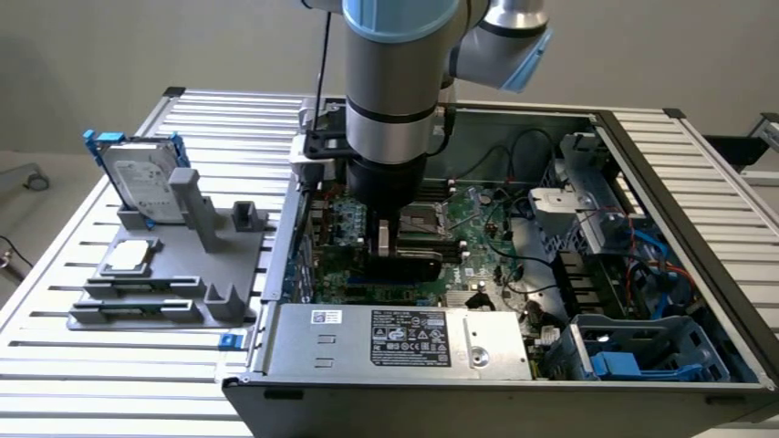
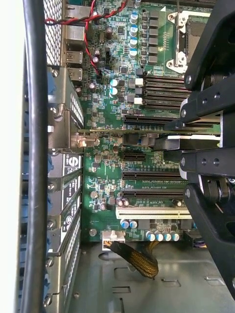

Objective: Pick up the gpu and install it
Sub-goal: 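Insert the gpu into the slot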

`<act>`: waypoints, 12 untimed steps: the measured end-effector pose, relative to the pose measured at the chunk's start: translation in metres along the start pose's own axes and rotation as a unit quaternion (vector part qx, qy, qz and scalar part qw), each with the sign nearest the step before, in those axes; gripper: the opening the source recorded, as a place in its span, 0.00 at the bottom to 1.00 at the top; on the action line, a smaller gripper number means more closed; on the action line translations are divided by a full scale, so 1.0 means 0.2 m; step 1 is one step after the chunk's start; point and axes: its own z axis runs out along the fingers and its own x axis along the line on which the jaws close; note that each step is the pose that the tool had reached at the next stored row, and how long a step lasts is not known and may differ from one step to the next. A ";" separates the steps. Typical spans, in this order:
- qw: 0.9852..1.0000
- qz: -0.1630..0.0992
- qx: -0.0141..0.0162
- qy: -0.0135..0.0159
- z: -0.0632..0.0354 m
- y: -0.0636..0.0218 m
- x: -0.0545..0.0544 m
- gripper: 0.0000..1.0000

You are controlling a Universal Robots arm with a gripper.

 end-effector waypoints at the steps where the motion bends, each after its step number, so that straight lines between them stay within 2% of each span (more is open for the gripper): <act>1: 1.000 0.000 0.000 0.000 0.000 0.000 0.00 0.26; 5: 1.000 0.000 0.000 0.000 0.001 0.000 0.00 0.26; 6: 1.000 0.000 0.000 0.000 0.001 0.000 0.00 0.33; 7: 1.000 0.000 0.000 0.000 0.001 0.000 0.00 0.33; 8: 1.000 0.000 0.000 0.000 0.000 0.000 0.00 0.40; 9: 1.000 0.000 0.000 0.000 -0.003 0.000 0.00 0.40; 11: 1.000 0.000 0.000 0.000 -0.011 0.000 0.00 0.52; 12: 1.000 0.000 0.000 0.000 -0.017 0.001 0.00 0.52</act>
